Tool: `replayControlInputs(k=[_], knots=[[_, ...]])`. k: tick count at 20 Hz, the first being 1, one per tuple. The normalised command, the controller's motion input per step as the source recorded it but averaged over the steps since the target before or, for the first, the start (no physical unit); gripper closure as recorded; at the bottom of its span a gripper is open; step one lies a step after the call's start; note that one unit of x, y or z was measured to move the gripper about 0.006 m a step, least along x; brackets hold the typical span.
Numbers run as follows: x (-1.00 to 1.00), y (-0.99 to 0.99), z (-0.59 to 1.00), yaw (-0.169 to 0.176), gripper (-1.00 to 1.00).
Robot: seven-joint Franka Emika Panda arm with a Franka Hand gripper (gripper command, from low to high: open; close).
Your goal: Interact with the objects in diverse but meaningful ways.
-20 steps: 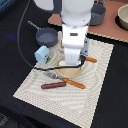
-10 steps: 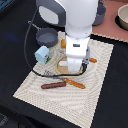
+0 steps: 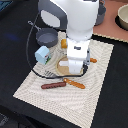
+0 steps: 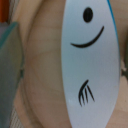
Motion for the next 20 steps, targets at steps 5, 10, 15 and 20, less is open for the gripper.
replayControlInputs(k=[5, 10, 15, 20], knots=[[0.16, -0.03, -0.10, 0.034, 1.00], [0.23, -0.02, 0.53, 0.048, 1.00], [0.15, 0.12, 1.00, 0.045, 1.00], [0.01, 0.33, 1.00, 0.064, 1.00]])
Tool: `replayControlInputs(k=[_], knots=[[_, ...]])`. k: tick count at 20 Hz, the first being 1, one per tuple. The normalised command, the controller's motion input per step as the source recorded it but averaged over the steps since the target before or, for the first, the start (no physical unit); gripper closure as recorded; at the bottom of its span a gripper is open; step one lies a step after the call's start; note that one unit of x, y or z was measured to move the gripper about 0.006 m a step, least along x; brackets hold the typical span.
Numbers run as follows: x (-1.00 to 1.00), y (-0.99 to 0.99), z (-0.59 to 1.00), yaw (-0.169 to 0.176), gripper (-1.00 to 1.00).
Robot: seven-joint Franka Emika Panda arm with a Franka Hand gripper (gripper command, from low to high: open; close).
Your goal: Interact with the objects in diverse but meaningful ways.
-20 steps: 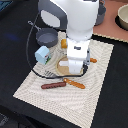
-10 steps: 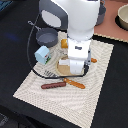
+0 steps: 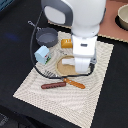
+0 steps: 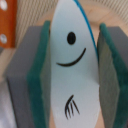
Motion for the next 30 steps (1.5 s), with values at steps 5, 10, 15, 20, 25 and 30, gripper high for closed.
replayControlInputs(k=[5, 10, 15, 20, 25, 30], knots=[[-0.09, 0.59, 0.94, 0.082, 1.00], [-0.37, 0.74, 0.51, 0.094, 1.00], [-0.67, 0.67, 0.22, 0.081, 1.00], [-0.79, 0.64, 0.01, 0.060, 1.00], [-0.77, 0.72, 0.00, 0.035, 1.00], [-0.61, 0.91, 0.00, 0.006, 1.00]])
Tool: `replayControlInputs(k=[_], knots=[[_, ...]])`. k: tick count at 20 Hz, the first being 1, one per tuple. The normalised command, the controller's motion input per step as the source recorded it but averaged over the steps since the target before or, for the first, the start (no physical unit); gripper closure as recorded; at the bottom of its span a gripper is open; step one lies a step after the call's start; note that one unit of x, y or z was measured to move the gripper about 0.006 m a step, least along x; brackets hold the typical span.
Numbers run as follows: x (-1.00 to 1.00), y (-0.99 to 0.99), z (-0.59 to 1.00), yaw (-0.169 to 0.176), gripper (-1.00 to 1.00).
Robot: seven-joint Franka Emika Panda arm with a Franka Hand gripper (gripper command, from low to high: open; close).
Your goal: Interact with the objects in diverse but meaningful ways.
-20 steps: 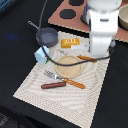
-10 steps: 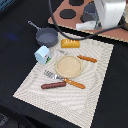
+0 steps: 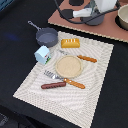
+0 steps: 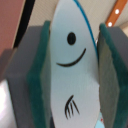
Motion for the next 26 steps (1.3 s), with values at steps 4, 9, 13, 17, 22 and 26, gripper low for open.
replayControlInputs(k=[4, 9, 13, 17, 22, 26], knots=[[-0.49, 0.99, 0.00, 0.000, 1.00], [-0.21, 1.00, 0.00, 0.000, 1.00], [0.01, 0.81, 0.00, -0.017, 1.00], [0.15, 0.50, 0.00, -0.007, 1.00], [0.28, 0.30, -0.02, -0.004, 1.00], [0.35, 0.24, -0.03, -0.015, 1.00]])
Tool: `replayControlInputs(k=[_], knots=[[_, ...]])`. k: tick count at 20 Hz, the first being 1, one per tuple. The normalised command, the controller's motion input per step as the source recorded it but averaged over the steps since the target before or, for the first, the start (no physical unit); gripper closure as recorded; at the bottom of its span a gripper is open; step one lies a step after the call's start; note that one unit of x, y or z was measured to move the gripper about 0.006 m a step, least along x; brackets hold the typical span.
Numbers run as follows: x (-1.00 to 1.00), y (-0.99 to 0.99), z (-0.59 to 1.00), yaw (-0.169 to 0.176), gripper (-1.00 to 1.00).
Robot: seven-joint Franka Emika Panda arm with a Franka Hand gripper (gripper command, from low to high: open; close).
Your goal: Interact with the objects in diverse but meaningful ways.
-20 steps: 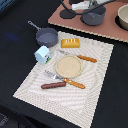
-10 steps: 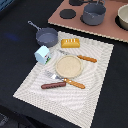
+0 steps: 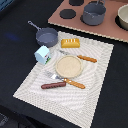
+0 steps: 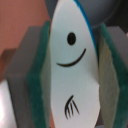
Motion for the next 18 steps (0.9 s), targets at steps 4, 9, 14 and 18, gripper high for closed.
replayControlInputs(k=[4, 9, 14, 18], knots=[[0.43, 0.30, 0.00, -0.021, 1.00], [0.53, 0.41, 0.00, -0.026, 1.00], [0.58, 0.40, 0.00, -0.043, 1.00], [0.56, 0.33, 0.00, -0.037, 1.00]])
